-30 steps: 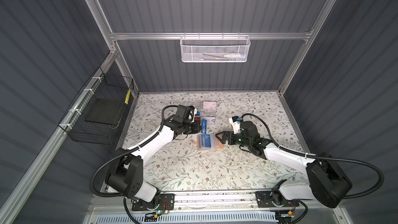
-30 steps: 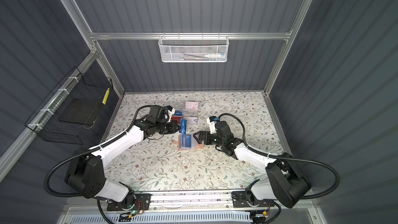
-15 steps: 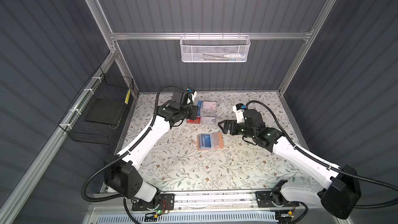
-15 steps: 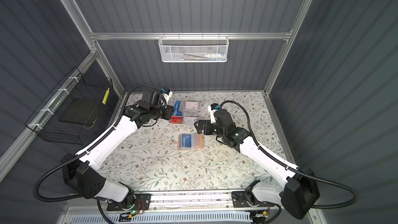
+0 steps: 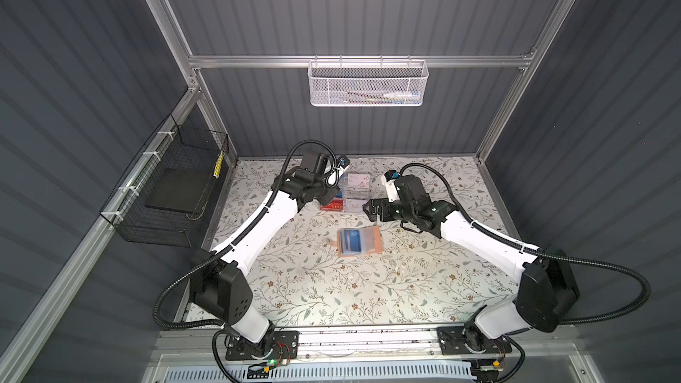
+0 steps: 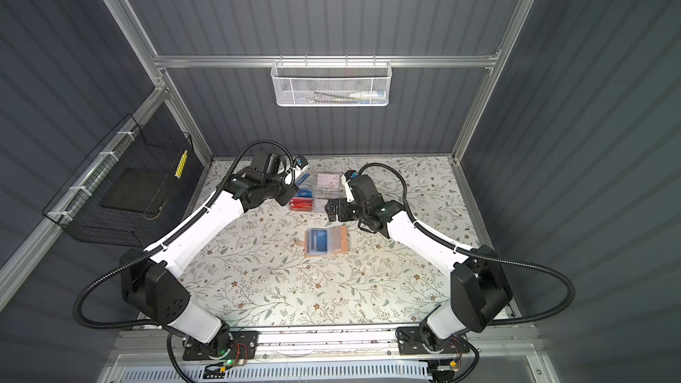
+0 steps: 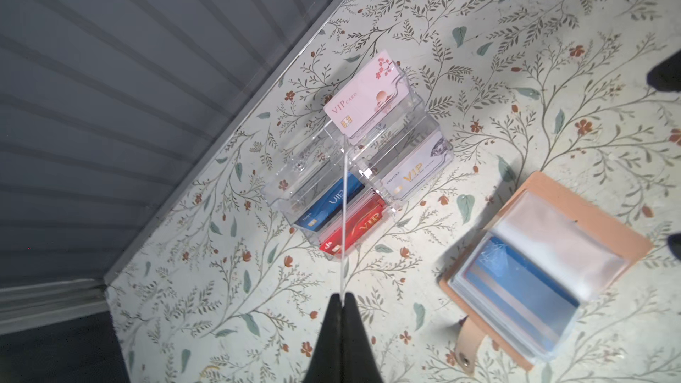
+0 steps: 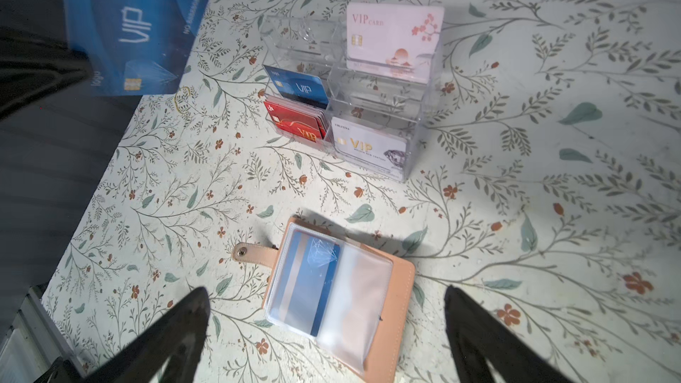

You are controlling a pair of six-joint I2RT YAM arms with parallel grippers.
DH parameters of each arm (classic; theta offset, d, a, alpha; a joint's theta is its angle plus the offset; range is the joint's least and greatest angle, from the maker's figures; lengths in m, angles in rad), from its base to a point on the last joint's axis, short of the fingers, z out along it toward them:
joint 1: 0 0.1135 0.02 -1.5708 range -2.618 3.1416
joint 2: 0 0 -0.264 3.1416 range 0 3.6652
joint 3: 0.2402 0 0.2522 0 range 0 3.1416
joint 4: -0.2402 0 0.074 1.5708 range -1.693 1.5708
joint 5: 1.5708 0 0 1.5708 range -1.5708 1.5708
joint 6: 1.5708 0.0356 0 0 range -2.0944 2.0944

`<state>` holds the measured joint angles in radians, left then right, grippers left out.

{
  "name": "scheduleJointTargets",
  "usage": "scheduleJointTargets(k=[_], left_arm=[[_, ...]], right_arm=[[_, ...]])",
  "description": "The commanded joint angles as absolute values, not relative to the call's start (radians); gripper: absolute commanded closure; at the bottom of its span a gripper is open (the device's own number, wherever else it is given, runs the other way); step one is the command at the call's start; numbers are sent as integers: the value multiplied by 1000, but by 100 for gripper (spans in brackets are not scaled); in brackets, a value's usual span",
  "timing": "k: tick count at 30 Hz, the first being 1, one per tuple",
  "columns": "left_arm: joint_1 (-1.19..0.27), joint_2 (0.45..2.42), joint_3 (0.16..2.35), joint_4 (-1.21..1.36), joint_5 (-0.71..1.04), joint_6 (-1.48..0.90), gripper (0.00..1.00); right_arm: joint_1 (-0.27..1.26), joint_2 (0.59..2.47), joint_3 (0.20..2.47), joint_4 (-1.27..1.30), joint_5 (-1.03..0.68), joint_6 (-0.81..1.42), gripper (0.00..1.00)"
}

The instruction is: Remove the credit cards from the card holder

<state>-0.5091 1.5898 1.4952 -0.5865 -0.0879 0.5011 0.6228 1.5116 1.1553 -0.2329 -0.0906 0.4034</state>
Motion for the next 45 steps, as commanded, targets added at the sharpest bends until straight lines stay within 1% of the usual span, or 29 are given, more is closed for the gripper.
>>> scheduleJointTargets(k=[1, 5, 10, 12, 16, 20, 24, 35, 41, 45], left_arm=[[-487, 1585, 1487, -566, -90, 697, 100], [-448, 1609, 1482, -568, -16, 796, 100], [-425, 1633, 1442, -546, 23, 934, 100], [-422, 1637, 1424, -517, 26, 980, 100], [-415, 1681, 1441, -541, 24, 1074, 100], [-414, 1691, 1437, -565, 69, 1176, 100], [-401, 1715, 1448, -570, 46, 1260, 100], [-373, 1824, 1545, -577, 39, 1361, 100], [-352, 1853, 1549, -536, 40, 1423, 100], [-351, 1888, 1589, -562, 41, 1437, 100]], right_arm=[[624, 1512, 1189, -214, -98, 370, 1], [625, 1520, 1182, -189, -108, 362, 1], [623, 1522, 1129, -105, -115, 356, 1], [623, 1533, 1114, -77, -122, 363, 1], [623, 1555, 1126, -89, -142, 380, 1], [622, 1553, 1106, -77, -128, 382, 1], [608, 1563, 1099, -66, -146, 400, 1], [578, 1549, 1066, -36, -168, 422, 1], [573, 1557, 1063, -26, -177, 427, 1], [569, 1567, 1062, -24, -183, 435, 1]])
